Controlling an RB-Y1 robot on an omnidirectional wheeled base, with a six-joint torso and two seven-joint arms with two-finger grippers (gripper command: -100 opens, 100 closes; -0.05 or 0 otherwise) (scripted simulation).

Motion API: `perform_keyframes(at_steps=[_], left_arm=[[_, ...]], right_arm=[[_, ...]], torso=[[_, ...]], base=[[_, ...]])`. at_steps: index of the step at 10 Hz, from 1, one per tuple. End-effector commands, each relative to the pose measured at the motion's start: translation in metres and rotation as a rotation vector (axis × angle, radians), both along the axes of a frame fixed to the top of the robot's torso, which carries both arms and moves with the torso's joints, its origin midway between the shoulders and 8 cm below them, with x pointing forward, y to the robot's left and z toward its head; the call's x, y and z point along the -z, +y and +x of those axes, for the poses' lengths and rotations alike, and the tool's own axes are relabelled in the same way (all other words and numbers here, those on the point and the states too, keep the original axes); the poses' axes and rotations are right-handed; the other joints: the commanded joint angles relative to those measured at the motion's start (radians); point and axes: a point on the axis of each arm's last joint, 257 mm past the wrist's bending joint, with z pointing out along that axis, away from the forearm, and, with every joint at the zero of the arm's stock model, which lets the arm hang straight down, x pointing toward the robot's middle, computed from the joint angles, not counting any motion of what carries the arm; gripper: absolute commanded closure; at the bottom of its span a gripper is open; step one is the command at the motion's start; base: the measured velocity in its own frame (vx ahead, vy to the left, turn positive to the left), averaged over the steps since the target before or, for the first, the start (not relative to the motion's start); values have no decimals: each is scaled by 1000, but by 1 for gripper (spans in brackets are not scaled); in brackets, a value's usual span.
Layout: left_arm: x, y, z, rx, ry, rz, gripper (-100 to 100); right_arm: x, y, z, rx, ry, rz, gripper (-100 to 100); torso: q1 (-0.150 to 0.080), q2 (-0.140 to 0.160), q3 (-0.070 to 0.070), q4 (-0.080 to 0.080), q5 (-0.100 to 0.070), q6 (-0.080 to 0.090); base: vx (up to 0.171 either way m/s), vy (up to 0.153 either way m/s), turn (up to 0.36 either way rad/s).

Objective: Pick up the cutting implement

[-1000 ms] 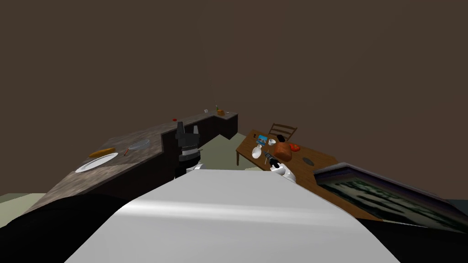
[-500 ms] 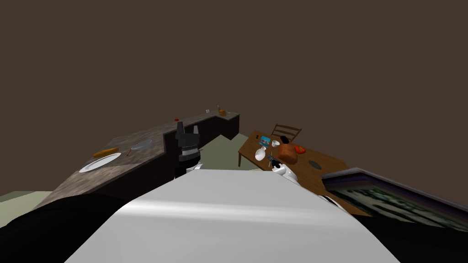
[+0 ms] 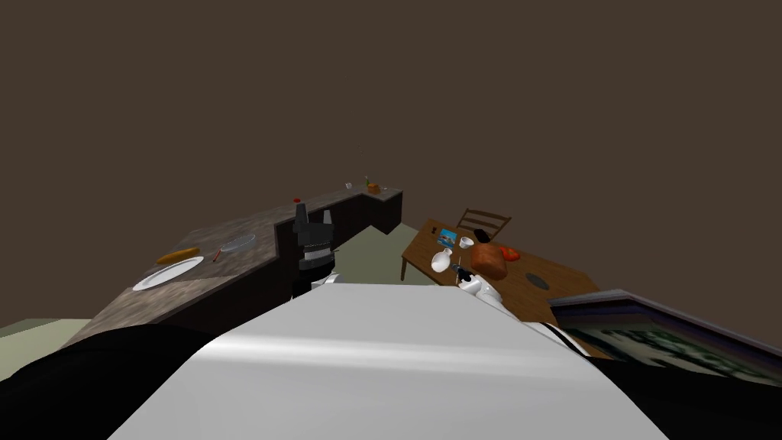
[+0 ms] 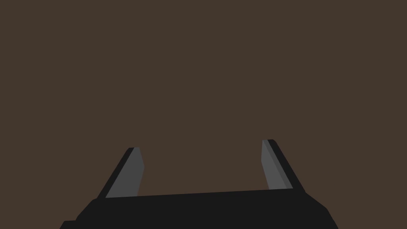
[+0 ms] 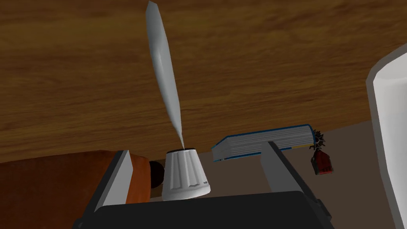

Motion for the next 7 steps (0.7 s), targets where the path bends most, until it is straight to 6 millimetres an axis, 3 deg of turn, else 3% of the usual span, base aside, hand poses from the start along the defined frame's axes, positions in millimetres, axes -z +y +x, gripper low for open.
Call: perform_keyframes(at_steps=[1, 4, 5, 6, 7], left_arm=[[0, 0, 0, 0, 0, 0, 0], [0, 0, 0, 0, 0, 0, 0], [0, 0, 0, 0, 0, 0, 0], [0, 0, 0, 0, 0, 0, 0], [0, 0, 0, 0, 0, 0, 0]], right_arm=[[4, -10, -8, 10, 31, -18, -100], [10, -23, -22, 24, 79, -43, -100], [8, -20, -18, 21, 68, -37, -100], [9, -21, -19, 22, 71, -39, 0], [14, -16, -27, 0, 70, -39, -100]], torso=[[0, 0, 0, 0, 0, 0], [-2, 1, 1, 0, -1, 0], [-2, 1, 1, 0, 0, 0], [-2, 2, 1, 0, -1, 0], [-3, 3, 1, 1, -1, 0]], base=[[23, 30, 11], [22, 24, 16], [13, 14, 0], [0, 0, 0], [99, -14, -141]])
